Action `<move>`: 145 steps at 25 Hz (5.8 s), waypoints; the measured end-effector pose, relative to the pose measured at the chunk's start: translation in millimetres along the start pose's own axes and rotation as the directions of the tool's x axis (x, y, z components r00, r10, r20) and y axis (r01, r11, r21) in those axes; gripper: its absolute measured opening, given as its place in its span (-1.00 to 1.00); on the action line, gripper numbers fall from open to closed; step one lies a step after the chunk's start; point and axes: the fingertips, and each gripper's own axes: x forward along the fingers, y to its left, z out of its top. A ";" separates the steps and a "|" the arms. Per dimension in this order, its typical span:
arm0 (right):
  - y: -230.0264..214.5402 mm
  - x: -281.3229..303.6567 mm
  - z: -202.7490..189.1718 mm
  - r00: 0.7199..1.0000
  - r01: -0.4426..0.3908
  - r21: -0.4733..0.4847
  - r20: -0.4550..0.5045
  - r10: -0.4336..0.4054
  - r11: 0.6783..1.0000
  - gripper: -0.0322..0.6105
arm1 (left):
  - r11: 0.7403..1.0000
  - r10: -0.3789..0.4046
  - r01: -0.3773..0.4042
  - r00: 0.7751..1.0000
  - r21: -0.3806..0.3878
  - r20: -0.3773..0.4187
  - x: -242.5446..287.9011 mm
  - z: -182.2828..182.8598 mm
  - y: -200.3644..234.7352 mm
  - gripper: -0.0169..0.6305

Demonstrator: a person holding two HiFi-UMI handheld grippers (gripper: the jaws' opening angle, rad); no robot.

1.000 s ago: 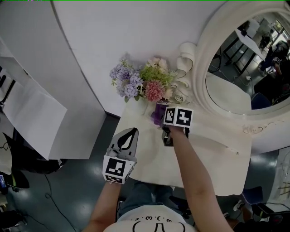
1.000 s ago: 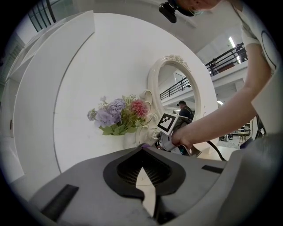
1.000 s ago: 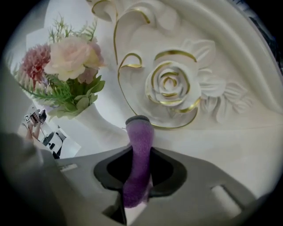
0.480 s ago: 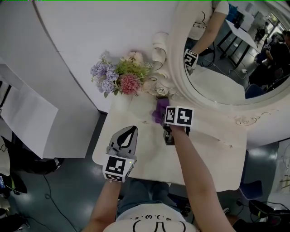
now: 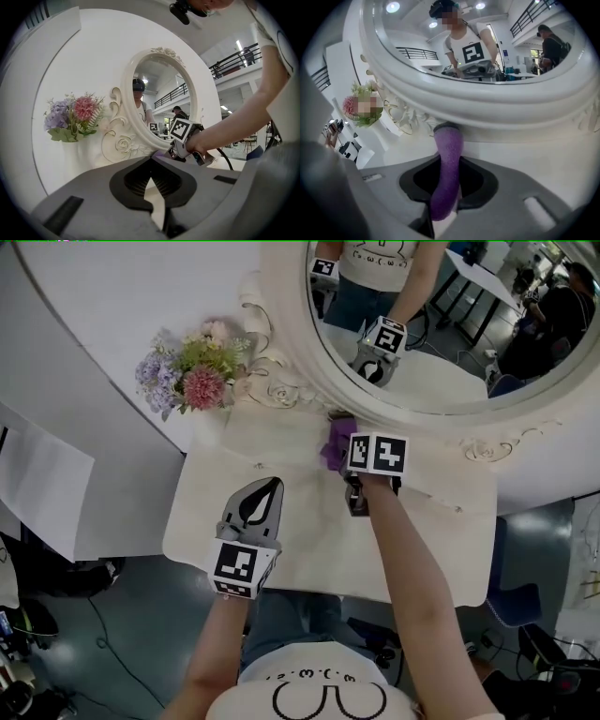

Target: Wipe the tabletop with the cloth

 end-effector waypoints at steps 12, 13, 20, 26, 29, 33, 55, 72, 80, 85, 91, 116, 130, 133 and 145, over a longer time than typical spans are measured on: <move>-89.3 -53.3 -8.7 1.000 0.014 0.007 0.006 -0.014 1.000 -0.61 | 0.999 -0.041 0.041 0.999 0.022 0.005 34.5 9.7 -83.5 -0.96; -97.0 -62.6 -10.5 1.000 0.016 0.010 0.010 -0.016 1.000 -0.61 | 0.999 -0.044 0.044 0.999 0.025 0.006 35.0 12.4 -94.4 -0.96; -154.7 -76.6 -13.7 0.999 0.045 0.033 0.023 -0.045 0.998 -0.61 | 0.997 -0.069 0.069 0.998 0.031 0.004 64.1 4.1 -130.2 -0.96; -217.7 -114.7 -23.5 0.996 0.076 0.058 0.036 -0.078 0.995 -0.61 | 0.997 -0.074 0.074 0.997 0.038 0.005 74.4 4.6 -168.7 -0.96; -247.4 -130.4 -28.0 0.995 0.090 0.081 0.045 -0.094 0.993 -0.61 | 0.996 -0.081 0.081 0.997 0.041 0.005 80.2 4.0 -184.3 -0.96; -280.3 -149.4 -34.6 0.992 0.116 0.097 0.047 -0.121 0.989 -0.61 | 0.994 -0.103 0.103 0.995 0.048 0.002 88.6 4.5 -205.4 -0.96; -413.7 -279.9 -58.5 0.892 0.362 0.143 0.232 -0.387 0.921 -0.61 | 0.977 -0.196 0.196 0.981 0.087 -0.004 87.2 13.2 -242.5 -0.96; -196.1 -328.1 -30.0 0.787 0.283 0.063 0.555 -0.269 0.957 -0.61 | 0.991 -0.121 0.118 0.992 0.069 0.037 4.8 26.0 -118.1 -0.96; -79.2 -276.8 -31.6 0.825 0.159 -0.014 0.551 -0.125 0.987 -0.61 | 0.996 -0.066 0.063 0.997 0.068 0.049 -35.1 29.2 -52.4 -0.96; -2.9 -230.7 -29.6 0.845 0.076 -0.045 0.534 -0.040 0.996 -0.61 | 0.998 -0.022 0.020 0.999 0.055 0.046 -58.9 22.7 0.1 -0.96; 83.8 -173.8 -29.2 0.867 -0.020 -0.092 0.494 0.063 0.996 -0.61 | 0.999 0.022 -0.024 0.999 0.042 0.042 -84.0 12.4 56.7 -0.96; 321.9 107.8 -104.1 0.955 -0.295 -0.019 0.027 0.295 0.955 -0.61 | 0.969 0.235 -0.237 0.971 -0.063 -0.036 -155.8 -57.3 206.6 -0.96; 322.0 165.7 -125.6 0.974 -0.189 -0.072 -0.137 0.178 0.979 -0.61 | 0.974 0.209 -0.214 0.975 -0.067 -0.075 -146.7 -73.9 221.3 -0.96; 319.7 163.4 -126.1 0.978 -0.164 -0.107 -0.150 0.147 0.981 -0.61 | 0.977 0.196 -0.202 0.977 -0.072 -0.083 -143.0 -77.2 216.3 -0.96; 279.1 140.0 -134.9 0.980 -0.126 -0.099 -0.168 0.108 0.987 -0.61 | 0.987 0.148 -0.153 0.986 -0.058 -0.080 -128.8 -72.4 191.5 -0.96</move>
